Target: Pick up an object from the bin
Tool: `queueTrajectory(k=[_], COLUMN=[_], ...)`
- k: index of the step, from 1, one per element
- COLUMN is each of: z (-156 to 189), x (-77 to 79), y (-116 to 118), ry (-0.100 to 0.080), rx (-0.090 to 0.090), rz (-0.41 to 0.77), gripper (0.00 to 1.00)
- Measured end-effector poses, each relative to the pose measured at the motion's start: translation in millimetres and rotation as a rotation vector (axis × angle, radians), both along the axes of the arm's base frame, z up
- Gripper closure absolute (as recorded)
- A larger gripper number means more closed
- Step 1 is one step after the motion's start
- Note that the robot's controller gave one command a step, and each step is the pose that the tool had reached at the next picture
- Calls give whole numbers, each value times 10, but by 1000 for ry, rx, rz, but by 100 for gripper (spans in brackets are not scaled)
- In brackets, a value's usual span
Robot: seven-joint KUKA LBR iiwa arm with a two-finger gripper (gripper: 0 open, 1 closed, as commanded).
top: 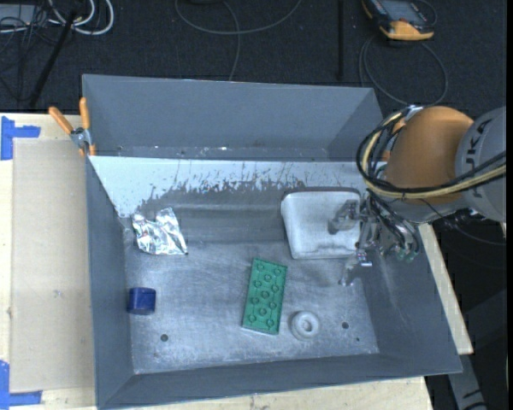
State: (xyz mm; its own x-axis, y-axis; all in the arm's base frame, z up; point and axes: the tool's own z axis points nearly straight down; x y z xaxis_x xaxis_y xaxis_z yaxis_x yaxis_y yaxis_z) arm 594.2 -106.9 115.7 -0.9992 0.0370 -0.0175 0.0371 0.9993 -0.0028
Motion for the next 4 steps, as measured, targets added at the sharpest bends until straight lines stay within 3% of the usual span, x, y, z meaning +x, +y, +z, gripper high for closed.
queueTrajectory(k=[2,3,4], z=[-76,-293,-413], x=[-36,-524,-792], y=[74,149,60], ry=[-5,16,1], rx=[-1,4,-2], rz=[-57,-37,278], gripper=[0,0,0])
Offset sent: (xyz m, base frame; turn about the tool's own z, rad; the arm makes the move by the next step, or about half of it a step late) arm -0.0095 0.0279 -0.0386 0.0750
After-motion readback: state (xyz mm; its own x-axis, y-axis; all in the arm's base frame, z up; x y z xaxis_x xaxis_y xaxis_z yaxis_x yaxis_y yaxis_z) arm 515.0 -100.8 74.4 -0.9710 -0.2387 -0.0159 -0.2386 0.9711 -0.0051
